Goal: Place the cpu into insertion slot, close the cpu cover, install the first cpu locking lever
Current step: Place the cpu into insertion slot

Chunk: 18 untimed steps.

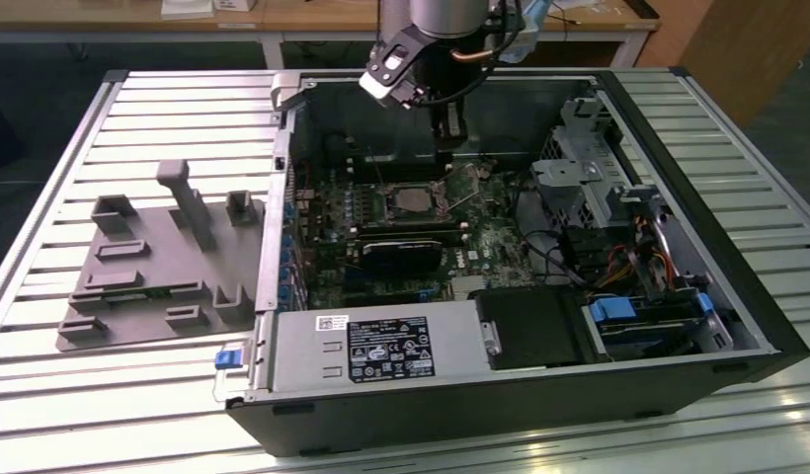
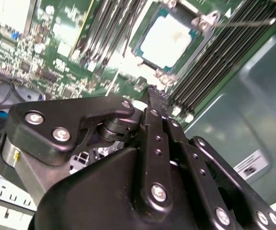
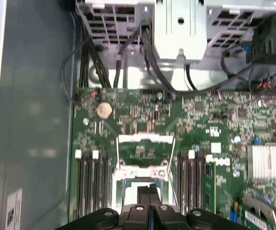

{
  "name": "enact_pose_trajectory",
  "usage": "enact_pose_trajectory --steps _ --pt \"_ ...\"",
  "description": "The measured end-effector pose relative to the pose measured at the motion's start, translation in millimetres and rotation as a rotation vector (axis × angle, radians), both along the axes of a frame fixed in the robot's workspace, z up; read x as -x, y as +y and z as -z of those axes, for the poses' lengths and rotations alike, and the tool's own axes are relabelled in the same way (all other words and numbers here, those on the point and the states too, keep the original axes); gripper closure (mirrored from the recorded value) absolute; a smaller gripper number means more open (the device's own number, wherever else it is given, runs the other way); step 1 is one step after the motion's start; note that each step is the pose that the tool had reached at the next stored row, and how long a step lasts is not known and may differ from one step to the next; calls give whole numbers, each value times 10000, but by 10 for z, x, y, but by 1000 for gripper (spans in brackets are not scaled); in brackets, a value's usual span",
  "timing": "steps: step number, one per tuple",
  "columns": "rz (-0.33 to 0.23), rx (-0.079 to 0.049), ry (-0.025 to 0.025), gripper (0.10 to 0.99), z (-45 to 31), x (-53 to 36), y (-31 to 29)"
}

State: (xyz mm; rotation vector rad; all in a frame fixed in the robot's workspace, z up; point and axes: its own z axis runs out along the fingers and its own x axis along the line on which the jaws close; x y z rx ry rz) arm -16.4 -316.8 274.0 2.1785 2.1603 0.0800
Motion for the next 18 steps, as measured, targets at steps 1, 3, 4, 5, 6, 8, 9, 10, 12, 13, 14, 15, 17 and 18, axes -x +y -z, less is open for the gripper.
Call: enact_pose_trajectory --steps 1,3,4,5,6,8,9,10,12,13,14,15,17,18 --pt "1 0 1 984 0 -33 0" --pt "0 -1 0 984 0 -109 0" --pt "2 -1 -1 984 0 -145 0" --pt "0 -1 0 984 0 -182 0" --pt "1 -1 0 984 0 -218 0" --pt "-1 1 1 984 0 -293 0" --pt "2 2 1 984 0 -332 0" --pt "0 1 1 984 0 -368 0" --pt "1 -1 0 984 1 -433 0" --pt "1 -1 0 984 2 -464 0" --pt "0 -1 0 984 2 -494 0" --pt "1 -1 0 984 2 -525 0" --pt "-1 -1 0 984 3 -581 0" --pt "1 -2 0 984 4 -599 0"
